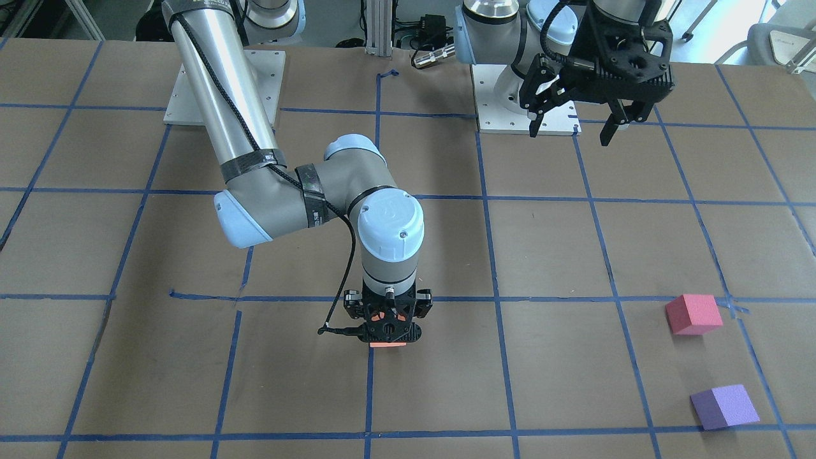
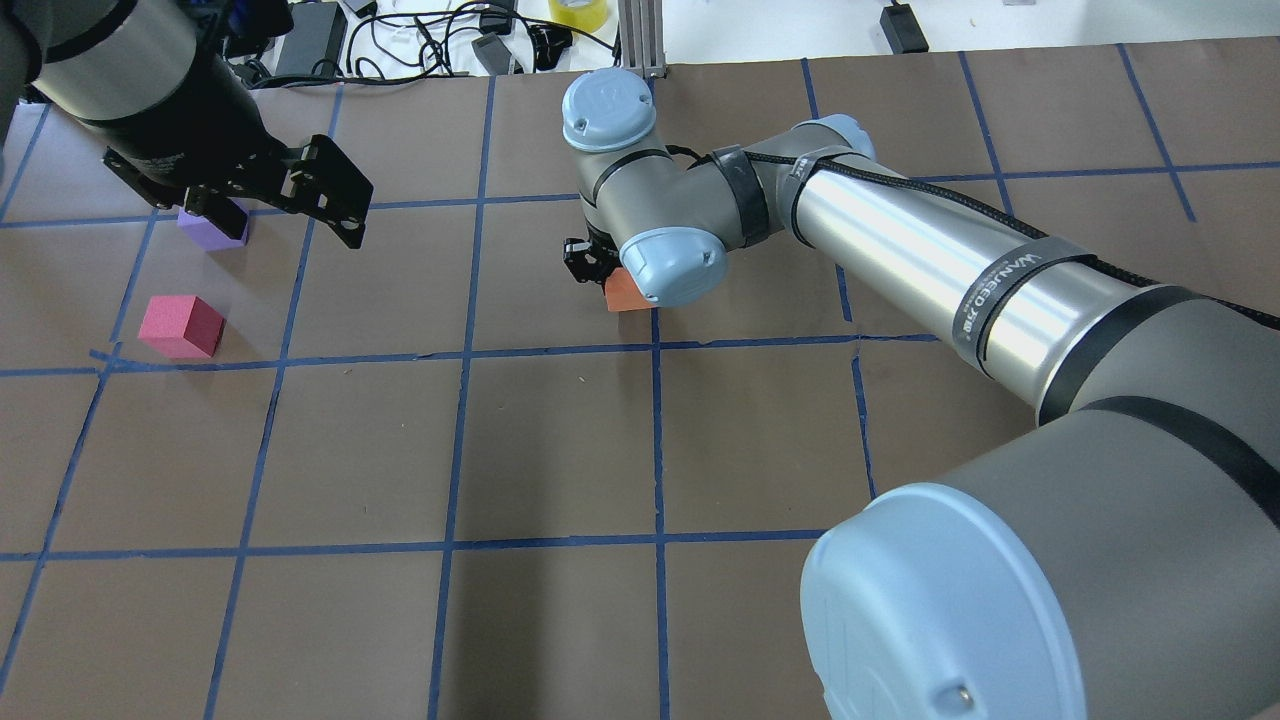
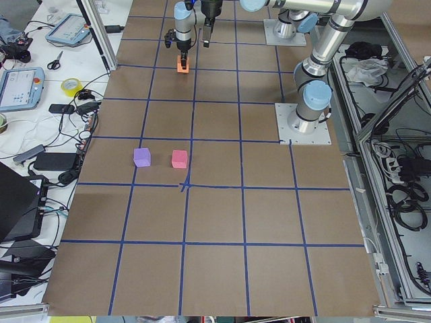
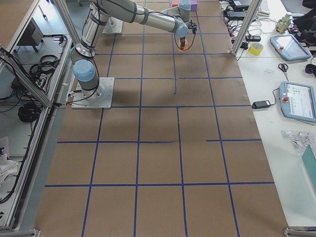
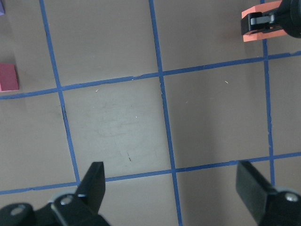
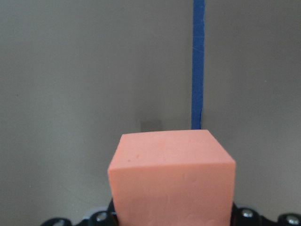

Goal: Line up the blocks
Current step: 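Lower the orange cube and open the right gripper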

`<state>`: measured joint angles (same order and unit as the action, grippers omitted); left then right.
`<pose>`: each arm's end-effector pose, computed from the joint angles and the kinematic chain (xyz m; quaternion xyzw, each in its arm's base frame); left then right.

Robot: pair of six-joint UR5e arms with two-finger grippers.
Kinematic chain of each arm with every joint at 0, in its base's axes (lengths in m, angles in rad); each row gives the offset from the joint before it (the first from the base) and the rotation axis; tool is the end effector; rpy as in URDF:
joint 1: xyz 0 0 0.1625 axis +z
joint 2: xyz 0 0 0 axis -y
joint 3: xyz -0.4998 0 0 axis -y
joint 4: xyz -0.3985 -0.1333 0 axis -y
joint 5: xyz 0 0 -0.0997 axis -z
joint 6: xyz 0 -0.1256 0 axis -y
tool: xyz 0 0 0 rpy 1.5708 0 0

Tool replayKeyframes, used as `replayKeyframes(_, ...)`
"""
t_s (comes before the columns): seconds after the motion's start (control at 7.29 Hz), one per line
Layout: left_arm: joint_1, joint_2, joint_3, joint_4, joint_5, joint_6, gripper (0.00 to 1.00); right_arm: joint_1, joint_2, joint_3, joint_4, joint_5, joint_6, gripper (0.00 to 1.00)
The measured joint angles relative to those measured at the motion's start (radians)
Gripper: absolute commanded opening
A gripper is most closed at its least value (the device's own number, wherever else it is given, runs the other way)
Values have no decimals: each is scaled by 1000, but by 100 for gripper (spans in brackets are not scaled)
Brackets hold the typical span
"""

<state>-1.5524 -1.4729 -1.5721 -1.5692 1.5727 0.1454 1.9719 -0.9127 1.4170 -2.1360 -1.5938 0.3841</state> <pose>-0.1246 -0.4617 0.5831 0.0633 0.9968 -0.0488 0.0050 0.4175 -0.6504 0.2461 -0.0081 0.9994 -0.0325 0.0010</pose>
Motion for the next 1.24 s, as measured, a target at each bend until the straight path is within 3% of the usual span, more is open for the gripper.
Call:
replayKeyframes(0.27, 0, -1, 0, 0, 0, 0, 100, 1, 14, 1, -1, 3, -15, 41)
replayKeyframes(0.41, -1, -5, -1, -1, 1, -1, 100, 1, 20, 2, -1, 6, -13, 48)
replayKeyframes(0.69, -1, -5, -1, -3, 1, 1, 100, 1, 31, 0, -1, 9, -11, 89)
replayKeyframes(0.82, -1, -5, -2, -3, 1, 2, 100, 1, 34, -1, -1, 9, -10, 100)
replayKeyframes(1.24, -2, -2, -2, -4, 5, 4, 100, 1, 29, -7, 3, 13, 3, 100)
